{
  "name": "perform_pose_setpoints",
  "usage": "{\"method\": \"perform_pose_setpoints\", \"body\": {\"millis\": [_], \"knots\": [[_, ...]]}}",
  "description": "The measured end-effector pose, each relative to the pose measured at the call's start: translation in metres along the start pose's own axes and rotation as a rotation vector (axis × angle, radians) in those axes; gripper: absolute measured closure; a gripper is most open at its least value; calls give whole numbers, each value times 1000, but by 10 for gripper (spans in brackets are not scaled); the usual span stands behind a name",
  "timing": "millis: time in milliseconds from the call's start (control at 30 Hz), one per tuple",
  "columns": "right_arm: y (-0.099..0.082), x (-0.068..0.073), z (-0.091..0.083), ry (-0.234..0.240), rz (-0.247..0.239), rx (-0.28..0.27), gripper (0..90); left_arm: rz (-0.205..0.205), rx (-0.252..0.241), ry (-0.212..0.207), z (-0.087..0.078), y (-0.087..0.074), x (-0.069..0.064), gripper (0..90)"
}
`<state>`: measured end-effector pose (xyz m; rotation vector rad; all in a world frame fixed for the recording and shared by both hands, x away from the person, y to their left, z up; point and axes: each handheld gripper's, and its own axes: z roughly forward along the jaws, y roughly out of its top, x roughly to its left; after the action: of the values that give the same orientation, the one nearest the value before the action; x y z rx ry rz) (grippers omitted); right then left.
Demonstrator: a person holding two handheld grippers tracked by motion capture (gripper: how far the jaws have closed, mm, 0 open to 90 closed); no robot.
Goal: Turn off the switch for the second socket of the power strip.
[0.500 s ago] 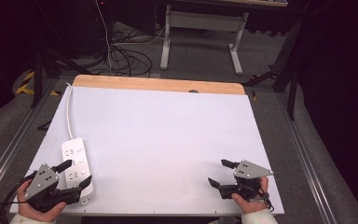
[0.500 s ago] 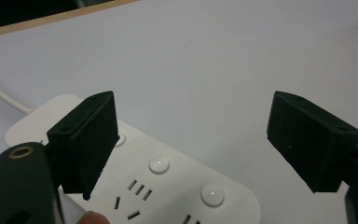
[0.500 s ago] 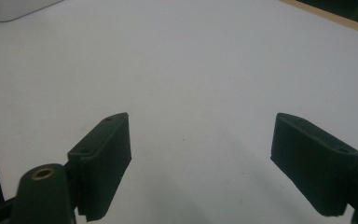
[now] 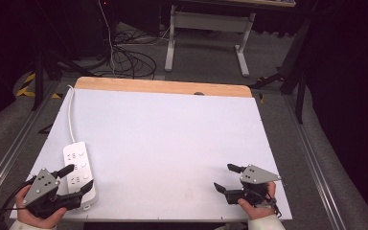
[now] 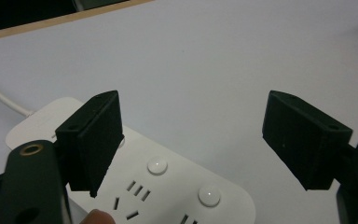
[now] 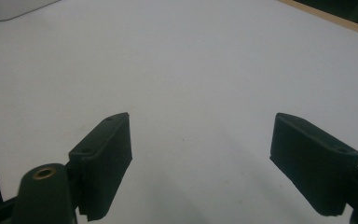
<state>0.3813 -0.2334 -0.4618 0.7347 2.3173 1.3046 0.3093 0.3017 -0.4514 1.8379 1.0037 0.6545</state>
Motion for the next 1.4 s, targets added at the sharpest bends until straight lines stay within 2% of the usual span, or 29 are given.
{"method": "perform_pose_setpoints", "body": {"millis": [267,500,567,667,867,1067,1367,1400], "knots": [[0,0,2,4,1,10,217,-6,-6,-6,-2,2,2,240],[-1,-1,2,19,6,14,224,-20,-13,-9,-7,10,6,274],[0,-1,2,20,5,13,227,0,-7,5,-9,15,7,285],[-1,-1,3,23,6,17,227,-5,-7,-3,-10,19,8,291],[0,-1,4,23,6,22,229,20,2,1,-7,27,11,296],[-1,-1,5,25,7,27,230,5,-3,-5,-4,33,15,298],[-1,-2,5,32,6,27,242,20,3,-12,3,44,19,301],[-1,-2,5,32,6,28,242,34,6,-10,3,46,19,304]]}}
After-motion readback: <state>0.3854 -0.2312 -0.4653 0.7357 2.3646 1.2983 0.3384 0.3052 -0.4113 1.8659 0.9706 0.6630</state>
